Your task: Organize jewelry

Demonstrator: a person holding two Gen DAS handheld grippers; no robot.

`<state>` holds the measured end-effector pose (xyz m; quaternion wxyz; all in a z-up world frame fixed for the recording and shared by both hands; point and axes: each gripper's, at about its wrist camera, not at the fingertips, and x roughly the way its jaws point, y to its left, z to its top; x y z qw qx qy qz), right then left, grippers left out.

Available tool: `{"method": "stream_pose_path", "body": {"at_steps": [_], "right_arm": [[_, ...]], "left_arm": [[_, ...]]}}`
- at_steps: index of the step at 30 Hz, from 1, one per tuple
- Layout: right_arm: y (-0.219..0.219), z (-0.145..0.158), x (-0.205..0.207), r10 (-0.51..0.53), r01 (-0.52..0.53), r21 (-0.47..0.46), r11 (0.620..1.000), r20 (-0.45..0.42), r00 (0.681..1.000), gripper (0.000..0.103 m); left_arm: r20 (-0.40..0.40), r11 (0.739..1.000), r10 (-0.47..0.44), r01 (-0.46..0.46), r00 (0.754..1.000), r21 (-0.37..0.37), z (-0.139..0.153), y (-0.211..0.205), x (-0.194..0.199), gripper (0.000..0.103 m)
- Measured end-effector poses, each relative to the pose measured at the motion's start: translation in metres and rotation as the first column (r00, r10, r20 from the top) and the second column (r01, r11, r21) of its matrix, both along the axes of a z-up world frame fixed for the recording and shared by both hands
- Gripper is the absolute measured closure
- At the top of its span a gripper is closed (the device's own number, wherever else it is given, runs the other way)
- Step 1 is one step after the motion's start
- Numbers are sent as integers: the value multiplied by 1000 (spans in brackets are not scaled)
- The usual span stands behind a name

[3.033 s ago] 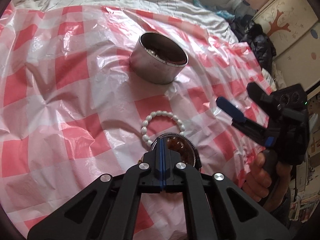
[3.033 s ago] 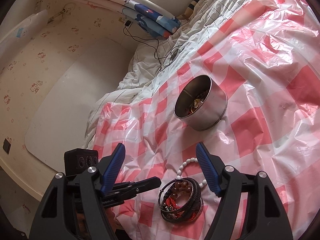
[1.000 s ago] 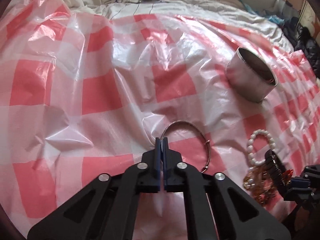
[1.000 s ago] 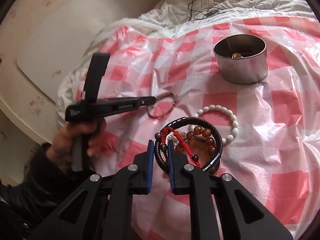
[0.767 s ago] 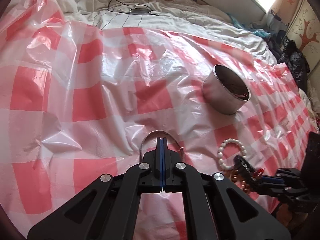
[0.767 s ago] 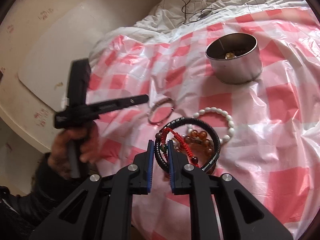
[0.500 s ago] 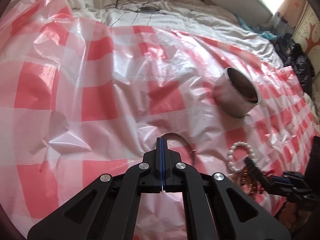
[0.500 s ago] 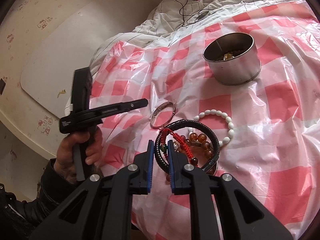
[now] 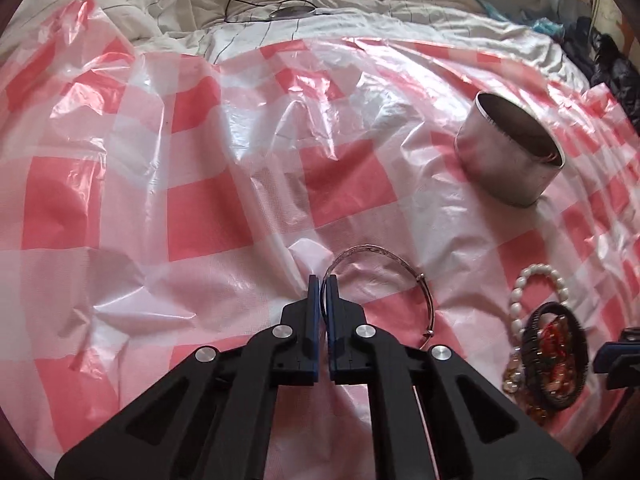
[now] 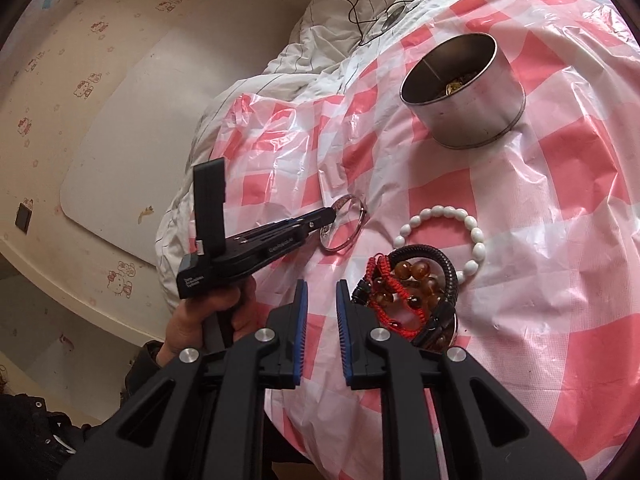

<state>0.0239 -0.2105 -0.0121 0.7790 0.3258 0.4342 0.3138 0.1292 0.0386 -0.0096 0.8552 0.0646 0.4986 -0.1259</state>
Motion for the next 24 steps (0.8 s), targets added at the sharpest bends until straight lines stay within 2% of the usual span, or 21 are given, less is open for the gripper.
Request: {"method": "stream_pose_path", "body": {"at_steps": [1, 2, 3, 6, 10, 11, 12, 13, 16, 19, 22, 24], "right_arm": [[2, 1, 0, -1, 1, -37, 999, 3, 1000, 87], [5, 3, 0, -3, 4, -79, 997, 5, 1000, 82], [8, 4, 0, -7, 8, -117, 993, 8, 1000, 71], [23, 6, 1, 4, 4, -261, 965, 30, 1000, 64], [41, 3, 5, 31, -3, -406, 914, 63, 997, 64], [45, 3, 6, 42, -5, -442, 897, 72, 997, 69], [48, 1, 6, 46, -6, -470, 883, 74, 996, 85], [48, 0, 5, 53, -13, -471, 882, 70, 996, 90], [44, 3, 1, 53, -8, -440, 898, 89, 995, 91], [34, 9, -3, 32, 10, -341, 940, 118, 992, 91], [20, 22, -9, 6, 33, -208, 978, 181, 983, 91], [13, 28, -9, -26, 53, -130, 990, 206, 978, 91]], "left_arm": [[2, 1000, 1, -1, 1000, -22, 4, 2, -1, 101], [4, 999, 2, -2, 1000, -48, 9, 4, -2, 101], [11, 998, 2, -2, 1000, -66, 14, 5, -3, 101], [38, 995, -5, 9, 999, -100, 27, 7, -9, 101], [57, 992, -22, 29, 998, -126, 38, 4, -13, 101], [61, 991, -24, 32, 998, -129, 40, 3, -15, 101], [64, 991, -27, 35, 998, -132, 41, 2, -16, 101], [64, 990, -30, 38, 997, -134, 42, 1, -17, 101], [61, 989, -28, 36, 998, -146, 43, 2, -16, 101], [55, 984, -24, 33, 998, -174, 45, 6, -16, 101], [39, 971, -21, 30, 999, -236, 47, 13, -14, 101], [36, 964, -20, 29, 999, -263, 49, 16, -14, 101]]}}
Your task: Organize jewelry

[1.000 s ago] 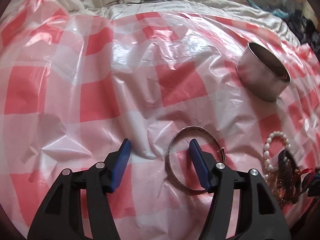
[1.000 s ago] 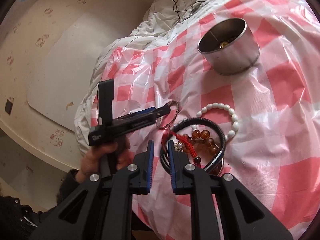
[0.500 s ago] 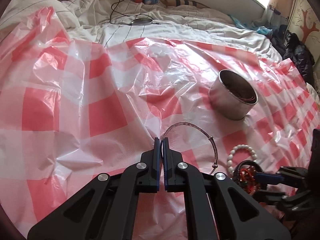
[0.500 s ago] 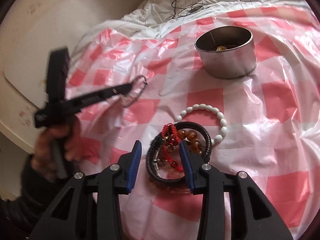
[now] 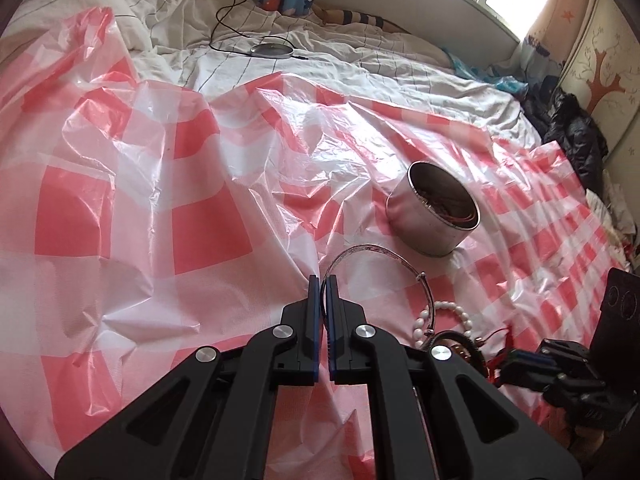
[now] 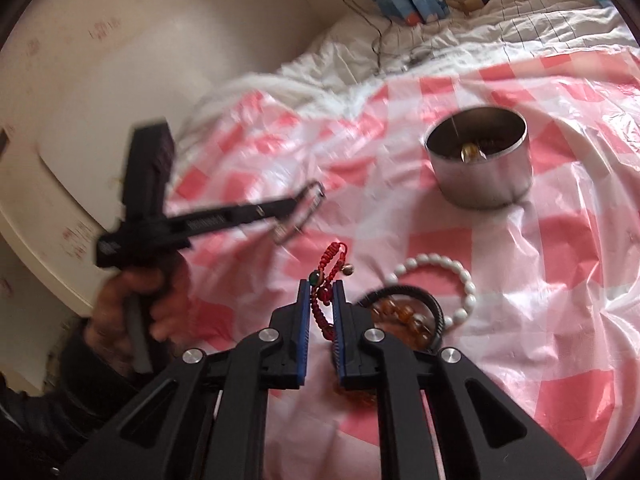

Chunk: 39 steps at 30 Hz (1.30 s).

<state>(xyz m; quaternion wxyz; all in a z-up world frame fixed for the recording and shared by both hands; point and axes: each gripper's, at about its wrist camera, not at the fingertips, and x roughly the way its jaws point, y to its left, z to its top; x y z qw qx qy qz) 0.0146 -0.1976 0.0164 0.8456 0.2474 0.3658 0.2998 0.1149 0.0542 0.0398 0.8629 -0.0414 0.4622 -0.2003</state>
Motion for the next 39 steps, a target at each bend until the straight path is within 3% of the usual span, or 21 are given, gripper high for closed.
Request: {"method": "stream_pose_path", "body": {"at_steps": [4, 7, 8, 11, 13, 15, 20, 23, 27, 30, 35, 39], "right_arm": [[-24, 1, 0, -47, 47, 137, 989, -3, 999, 91], [-29, 1, 0, -65, 65, 160, 985, -6, 998, 91], [-30, 3, 0, -61, 61, 161, 985, -5, 998, 91], [-28, 6, -1, -48, 47, 153, 987, 0, 999, 91], [-30, 8, -2, -43, 42, 157, 987, 1, 999, 91], [-30, 9, -2, -46, 45, 160, 986, 3, 999, 91], [-29, 8, 1, -47, 45, 166, 985, 5, 999, 91], [-29, 8, 2, -44, 43, 164, 986, 1, 999, 91], [-29, 7, 3, -43, 42, 164, 986, 1, 999, 91], [-29, 7, 2, -45, 44, 162, 986, 0, 999, 91], [-29, 8, 3, -43, 42, 166, 985, 1, 999, 91], [-29, 8, 3, -39, 38, 170, 985, 3, 999, 90]], "left_arm": [[17, 1000, 15, -15, 1000, 18, 5, 0, 0, 101], [27, 994, 47, -49, 999, 100, 1, -1, 3, 100], [6, 995, 57, -57, 998, 84, -3, 1, 6, 100], [-105, 993, 80, -89, 991, -80, -16, 22, 16, 100], [-184, 969, 93, -132, 979, -209, -26, 40, 22, 99], [-209, 954, 110, -162, 972, -251, -33, 50, 24, 99], [-146, 966, 110, -140, 983, -216, -25, 41, 17, 103], [-96, 987, 124, -133, 988, -89, -18, 31, 19, 103], [-74, 991, 110, -114, 991, -63, -22, 27, 24, 102], [-32, 998, 57, -56, 998, 23, -25, 7, 25, 98], [-18, 985, -8, 11, 1000, 169, -46, -25, 27, 94], [-9, 971, -24, 26, 1000, 239, -57, -35, 31, 93]]}}
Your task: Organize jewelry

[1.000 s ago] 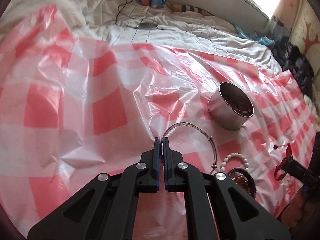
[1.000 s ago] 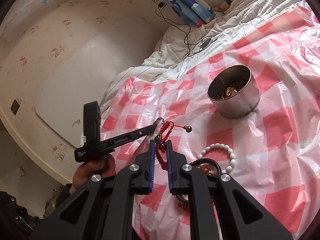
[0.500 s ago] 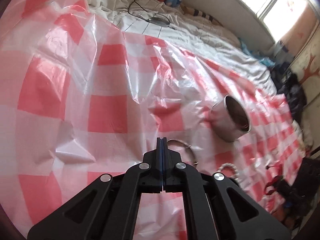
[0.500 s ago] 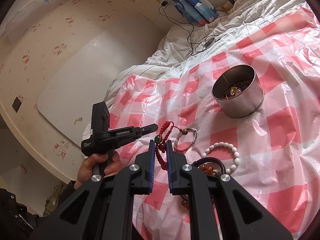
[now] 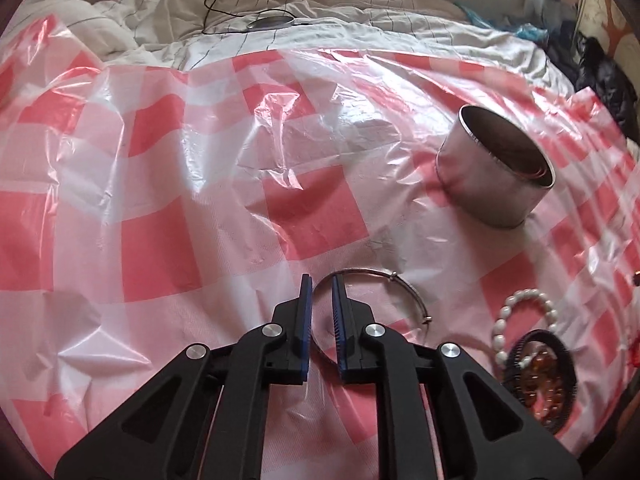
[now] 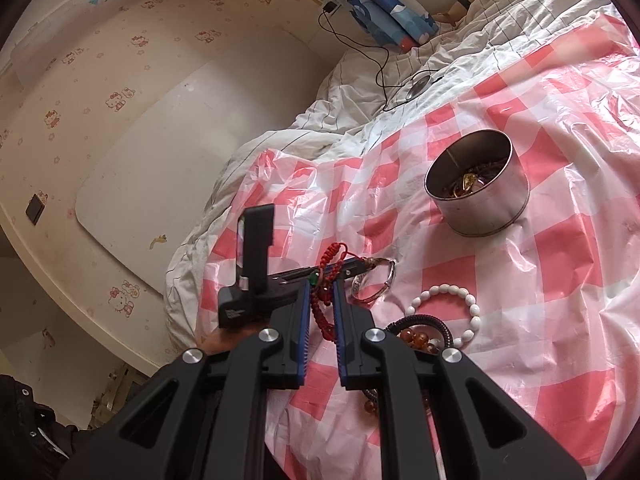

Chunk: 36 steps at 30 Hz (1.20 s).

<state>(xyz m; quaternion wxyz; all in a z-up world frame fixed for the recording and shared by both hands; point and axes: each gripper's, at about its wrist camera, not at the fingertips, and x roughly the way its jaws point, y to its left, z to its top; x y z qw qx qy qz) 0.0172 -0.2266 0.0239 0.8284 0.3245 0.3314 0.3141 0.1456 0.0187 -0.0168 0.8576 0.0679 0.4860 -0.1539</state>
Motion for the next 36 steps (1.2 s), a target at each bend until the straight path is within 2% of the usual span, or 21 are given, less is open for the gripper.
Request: {"method": "stream_pose_path", "body": {"at_steps": [3, 4, 6, 11, 12, 14, 15, 18, 21, 25, 30, 36], "right_arm": [[0, 0, 0, 4, -4, 4, 1000, 0, 1000, 90], [0, 0, 0, 5, -5, 5, 1000, 0, 1000, 90], [0, 0, 0, 7, -7, 7, 1000, -1, 1000, 89], [1, 0, 0, 8, -8, 9, 1000, 0, 1000, 89], [1, 0, 0, 6, -6, 10, 1000, 0, 1000, 89], [0, 0, -1, 3, -3, 12, 1000, 1, 1000, 89], [-1, 1, -1, 1, -1, 15, 1000, 3, 1000, 89], [-4, 2, -2, -7, 7, 27, 1000, 15, 1000, 89], [-10, 6, -3, -28, 27, 39, 999, 35, 999, 89], [-25, 13, 10, -80, 75, 76, 994, 61, 995, 89], [-47, 23, 34, -197, 189, 80, 979, 101, 975, 89], [-59, 17, 78, -247, 245, 34, 969, 90, 965, 89]], "left_arm": [[8, 999, 33, -33, 999, 30, 0, 3, 1, 93], [7, 999, 34, -35, 999, 16, 1, 5, 1, 93], [-3, 1000, 28, -28, 1000, -2, 1, 7, 1, 93], [-13, 999, 1, -1, 1000, 45, -9, -1, -1, 94], [-9, 998, -4, 5, 1000, 59, -9, -3, -2, 98], [-11, 997, -8, 9, 1000, 71, -8, -4, -4, 100], [-18, 998, -5, 6, 1000, 57, -6, -3, -4, 100], [-60, 998, 6, -10, 998, -68, 5, 9, -5, 100], [-61, 986, 11, -21, 998, -167, 23, 19, -10, 100], [-40, 972, -12, 2, 999, -236, 45, 7, -7, 100], [2, 967, -44, 43, 999, -251, 64, -41, 17, 100], [36, 975, -61, 67, 997, -212, 62, -105, 47, 99]]}}
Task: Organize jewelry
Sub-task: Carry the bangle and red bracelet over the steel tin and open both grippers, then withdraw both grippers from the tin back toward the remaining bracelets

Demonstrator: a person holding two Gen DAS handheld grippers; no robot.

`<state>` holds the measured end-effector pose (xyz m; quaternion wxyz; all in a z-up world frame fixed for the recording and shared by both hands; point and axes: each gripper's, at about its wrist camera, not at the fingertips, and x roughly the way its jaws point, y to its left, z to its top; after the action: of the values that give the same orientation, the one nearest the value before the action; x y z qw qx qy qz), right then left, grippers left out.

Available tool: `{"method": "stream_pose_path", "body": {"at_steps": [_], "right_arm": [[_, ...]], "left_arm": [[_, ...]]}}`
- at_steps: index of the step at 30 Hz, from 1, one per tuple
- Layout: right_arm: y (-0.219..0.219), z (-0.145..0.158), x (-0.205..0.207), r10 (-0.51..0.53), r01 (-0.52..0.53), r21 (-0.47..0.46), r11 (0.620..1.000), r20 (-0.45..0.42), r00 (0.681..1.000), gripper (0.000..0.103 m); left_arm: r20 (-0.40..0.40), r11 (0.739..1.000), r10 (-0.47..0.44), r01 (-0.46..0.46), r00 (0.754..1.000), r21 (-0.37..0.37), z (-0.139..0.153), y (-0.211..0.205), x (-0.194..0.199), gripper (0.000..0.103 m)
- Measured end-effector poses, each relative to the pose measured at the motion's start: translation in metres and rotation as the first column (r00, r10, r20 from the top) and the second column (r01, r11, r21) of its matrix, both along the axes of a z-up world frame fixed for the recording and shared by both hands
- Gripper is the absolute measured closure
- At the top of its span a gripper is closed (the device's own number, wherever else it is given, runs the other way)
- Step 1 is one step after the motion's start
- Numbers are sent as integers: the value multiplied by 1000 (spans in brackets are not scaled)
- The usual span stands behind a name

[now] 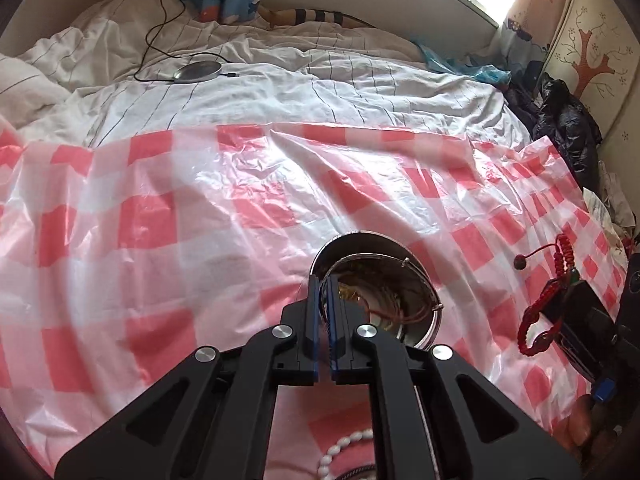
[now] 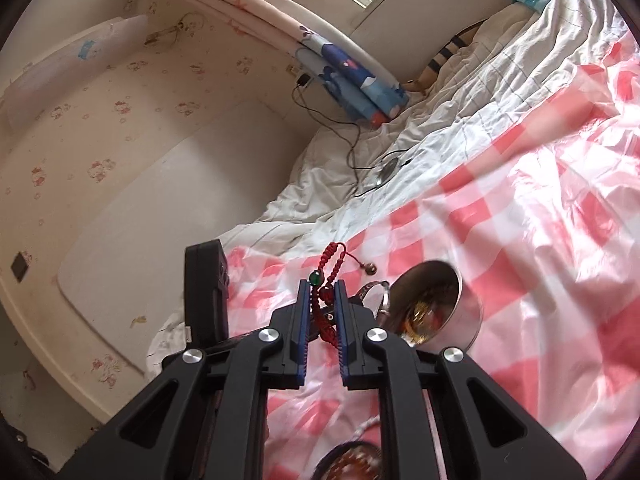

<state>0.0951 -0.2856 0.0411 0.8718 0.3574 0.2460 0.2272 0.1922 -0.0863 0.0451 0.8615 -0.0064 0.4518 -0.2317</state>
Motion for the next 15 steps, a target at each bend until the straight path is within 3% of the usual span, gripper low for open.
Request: {"method": "stream_pose_path", "body": {"at_steps": [3, 5, 7, 8, 9, 12, 15], "right_arm": [[2, -11, 29, 9, -10, -28, 1000, -47, 999, 89], [9, -20, 47, 27, -35, -86, 996, -99, 995, 89], [22, -28, 59, 17, -55, -215, 975, -173, 985, 89], [28, -32, 61, 11, -63, -261, 963, -196, 981, 85], [34, -33, 61, -5, -62, -313, 948, -210, 978, 74], [46, -21, 49, -34, -37, -431, 901, -157, 987, 65], [45, -7, 28, -48, 7, -429, 904, -84, 995, 58]], "left_arm": [[-27, 1000, 1, -1, 1000, 17, -7, -14, 12, 95], [-23, 999, 13, -12, 1000, 39, -5, -13, 12, 87], [-1, 998, 39, -39, 999, 44, 2, -2, 9, 62], [20, 997, 63, -63, 998, 41, 7, 8, 5, 58], [31, 996, 79, -80, 996, 33, 11, 18, 2, 56], [28, 993, 118, -118, 993, 8, 16, 46, -15, 49], [29, 989, 146, -146, 989, -3, 15, 69, -48, 47]]}}
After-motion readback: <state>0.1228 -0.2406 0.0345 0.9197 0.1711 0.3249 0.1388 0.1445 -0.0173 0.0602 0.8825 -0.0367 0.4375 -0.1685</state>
